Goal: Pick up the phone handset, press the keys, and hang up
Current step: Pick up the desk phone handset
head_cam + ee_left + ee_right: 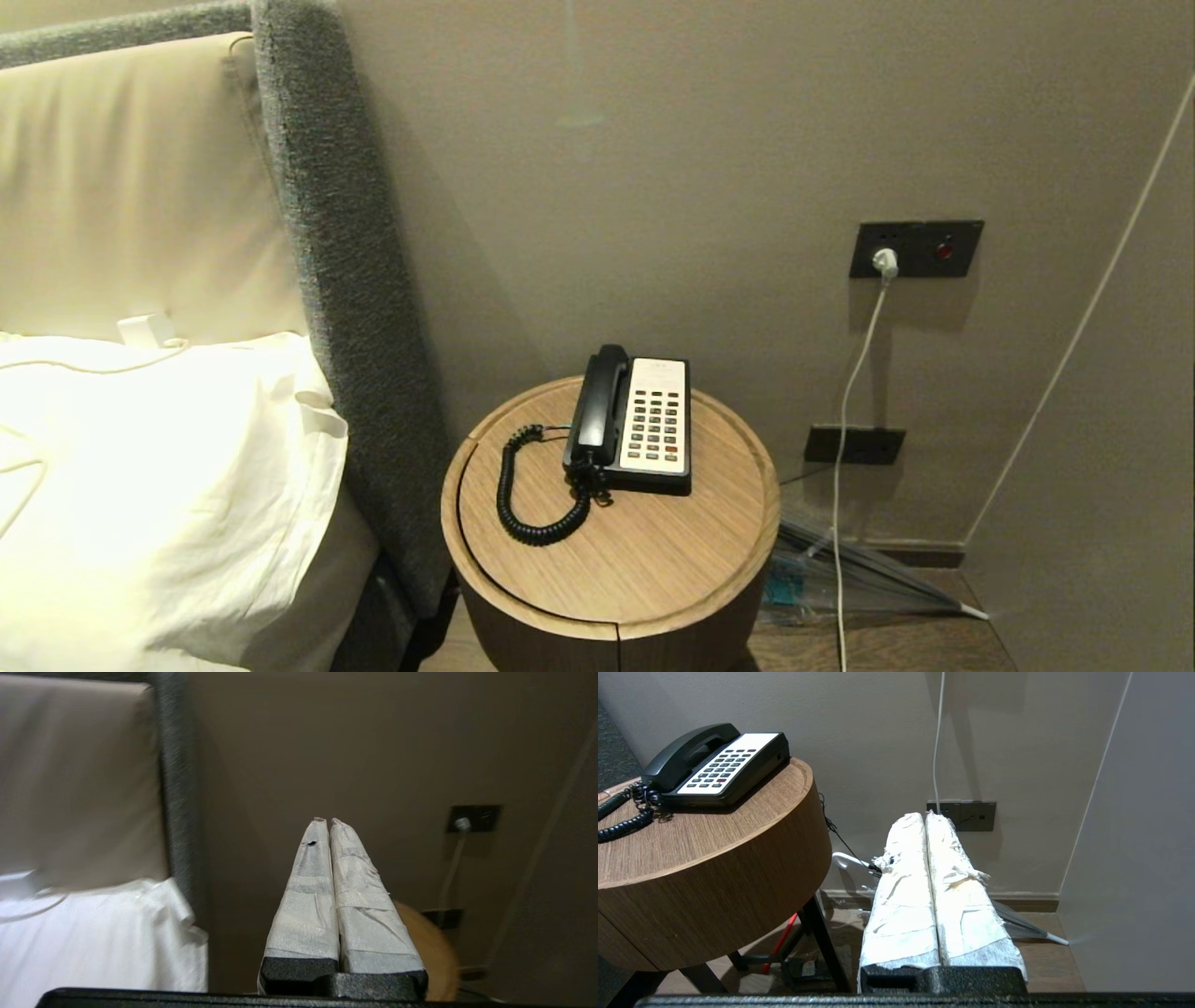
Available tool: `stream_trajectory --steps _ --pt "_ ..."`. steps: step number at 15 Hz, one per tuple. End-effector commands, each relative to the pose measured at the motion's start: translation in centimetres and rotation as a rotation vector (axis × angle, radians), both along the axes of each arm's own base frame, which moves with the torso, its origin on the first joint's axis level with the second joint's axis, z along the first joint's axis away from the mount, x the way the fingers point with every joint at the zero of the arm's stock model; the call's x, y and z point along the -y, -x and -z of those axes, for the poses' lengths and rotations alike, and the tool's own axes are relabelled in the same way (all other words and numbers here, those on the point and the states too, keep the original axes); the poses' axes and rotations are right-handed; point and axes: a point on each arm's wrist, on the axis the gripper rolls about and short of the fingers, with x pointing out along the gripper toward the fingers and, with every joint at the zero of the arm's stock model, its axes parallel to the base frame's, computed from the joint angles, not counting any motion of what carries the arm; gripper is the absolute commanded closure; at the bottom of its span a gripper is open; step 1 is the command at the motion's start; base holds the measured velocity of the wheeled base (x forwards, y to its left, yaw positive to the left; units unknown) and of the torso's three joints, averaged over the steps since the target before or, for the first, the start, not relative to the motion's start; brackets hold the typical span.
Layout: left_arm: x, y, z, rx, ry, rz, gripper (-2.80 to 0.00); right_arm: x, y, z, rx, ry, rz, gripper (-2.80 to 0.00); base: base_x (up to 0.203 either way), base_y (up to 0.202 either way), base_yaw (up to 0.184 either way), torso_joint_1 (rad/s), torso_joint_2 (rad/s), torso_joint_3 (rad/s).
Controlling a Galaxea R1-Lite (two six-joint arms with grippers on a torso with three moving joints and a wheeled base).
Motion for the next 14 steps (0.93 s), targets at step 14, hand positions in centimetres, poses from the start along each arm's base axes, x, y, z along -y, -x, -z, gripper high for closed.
stream_trajectory --steps 14 --pt "20.5 -27.7 6.4 -1.06 -0.225 0.348 0.0 0.0 -0.2 0.5 -0.019 0.0 0.0 0.0 0.0 0.0 0.0 0.0 0.0 0.0"
